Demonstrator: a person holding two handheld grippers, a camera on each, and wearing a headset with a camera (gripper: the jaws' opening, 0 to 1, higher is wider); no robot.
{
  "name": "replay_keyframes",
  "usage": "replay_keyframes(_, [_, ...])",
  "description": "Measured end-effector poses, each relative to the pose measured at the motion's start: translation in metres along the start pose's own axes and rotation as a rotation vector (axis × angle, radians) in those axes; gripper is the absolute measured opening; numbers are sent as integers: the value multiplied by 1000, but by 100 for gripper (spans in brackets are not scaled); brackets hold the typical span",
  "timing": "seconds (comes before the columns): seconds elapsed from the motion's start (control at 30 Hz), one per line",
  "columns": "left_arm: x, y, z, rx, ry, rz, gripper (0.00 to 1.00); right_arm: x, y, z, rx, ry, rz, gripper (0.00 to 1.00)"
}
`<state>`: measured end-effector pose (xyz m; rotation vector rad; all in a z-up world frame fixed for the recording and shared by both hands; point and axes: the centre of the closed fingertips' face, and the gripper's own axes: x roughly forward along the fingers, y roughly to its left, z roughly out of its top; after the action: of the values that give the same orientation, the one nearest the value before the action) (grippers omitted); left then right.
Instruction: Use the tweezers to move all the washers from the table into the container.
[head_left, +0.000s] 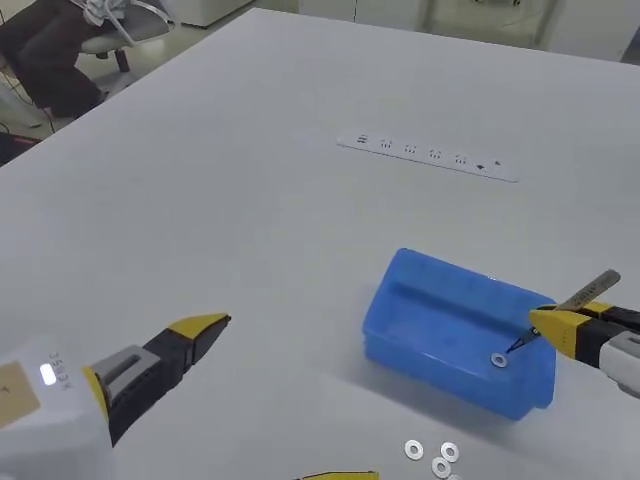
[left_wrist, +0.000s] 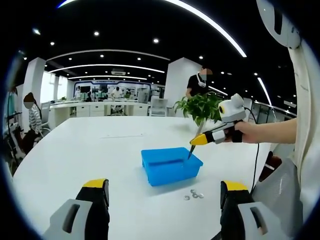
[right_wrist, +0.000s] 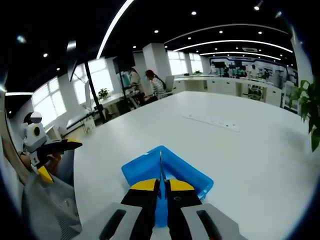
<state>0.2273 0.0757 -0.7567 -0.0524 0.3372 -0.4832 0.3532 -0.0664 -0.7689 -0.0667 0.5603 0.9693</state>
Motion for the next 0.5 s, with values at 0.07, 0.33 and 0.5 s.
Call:
replay_keyframes(0.07, [0, 0, 0, 3, 1, 2, 94, -3, 5, 1, 3, -7, 7, 3])
replay_keyframes(0.33, [0, -1, 0, 5, 1, -2, 94, -10, 23, -2, 26, -16, 38, 3])
replay_keyframes(0.5, [1, 0, -1, 4, 4, -4, 93, -12, 32, -6, 45, -21, 73, 3])
